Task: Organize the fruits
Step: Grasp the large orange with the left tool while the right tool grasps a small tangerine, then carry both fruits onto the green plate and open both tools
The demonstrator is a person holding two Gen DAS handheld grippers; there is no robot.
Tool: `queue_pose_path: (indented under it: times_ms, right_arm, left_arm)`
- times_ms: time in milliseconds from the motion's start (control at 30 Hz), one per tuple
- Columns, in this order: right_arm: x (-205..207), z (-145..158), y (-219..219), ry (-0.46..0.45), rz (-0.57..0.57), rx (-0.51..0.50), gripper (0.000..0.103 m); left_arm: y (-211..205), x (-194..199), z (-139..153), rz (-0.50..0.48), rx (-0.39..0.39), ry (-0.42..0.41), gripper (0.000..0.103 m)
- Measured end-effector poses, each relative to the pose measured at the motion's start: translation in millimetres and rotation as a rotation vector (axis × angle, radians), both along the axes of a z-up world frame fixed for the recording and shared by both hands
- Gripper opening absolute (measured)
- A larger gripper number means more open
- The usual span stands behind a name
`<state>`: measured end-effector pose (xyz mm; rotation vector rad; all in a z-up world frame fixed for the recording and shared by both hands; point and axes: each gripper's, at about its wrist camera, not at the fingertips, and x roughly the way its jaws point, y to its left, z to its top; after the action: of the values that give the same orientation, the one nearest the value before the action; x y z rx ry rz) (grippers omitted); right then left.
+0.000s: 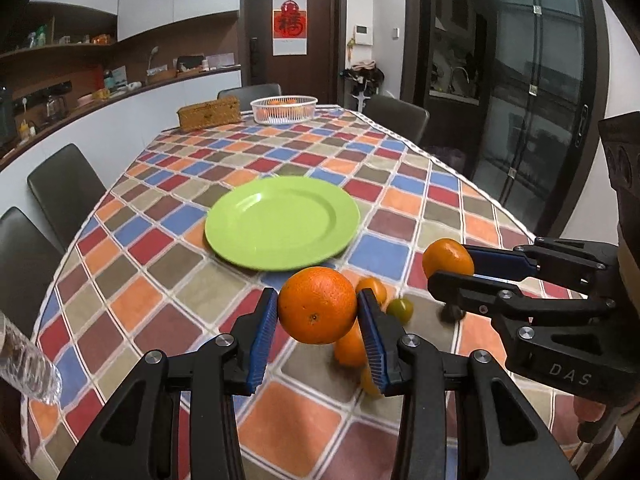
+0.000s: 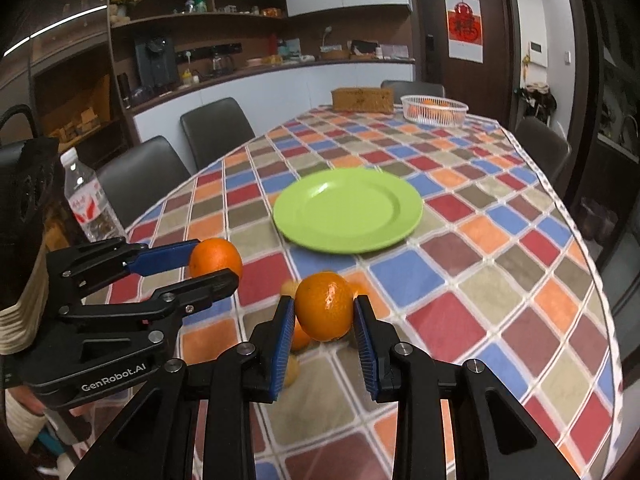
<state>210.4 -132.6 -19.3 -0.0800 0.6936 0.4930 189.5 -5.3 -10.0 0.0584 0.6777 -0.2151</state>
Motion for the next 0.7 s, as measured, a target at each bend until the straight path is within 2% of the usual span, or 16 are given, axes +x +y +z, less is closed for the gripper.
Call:
queue_pose_path:
  times_ms: [367,567,700]
  right_arm:
    - [54.9,23.5,10.8,-0.020,0.027,-0.008,0.031]
    - [95.2,19.6,20.1,0.021,0.034,-0.025,0.031]
    - [124.1,9.3,25.7,0.080,0.035,-0.020,0.031]
  left_arm:
    - [12.4,56.3,18.7,0.021,-0.015,0.003,0.040]
    - [22.2,92.2,12.1,0.036,-0.031,0.046,0.040]
    - [30.5,117.2,-1.6,0.050,-0.058,0.095,0.040]
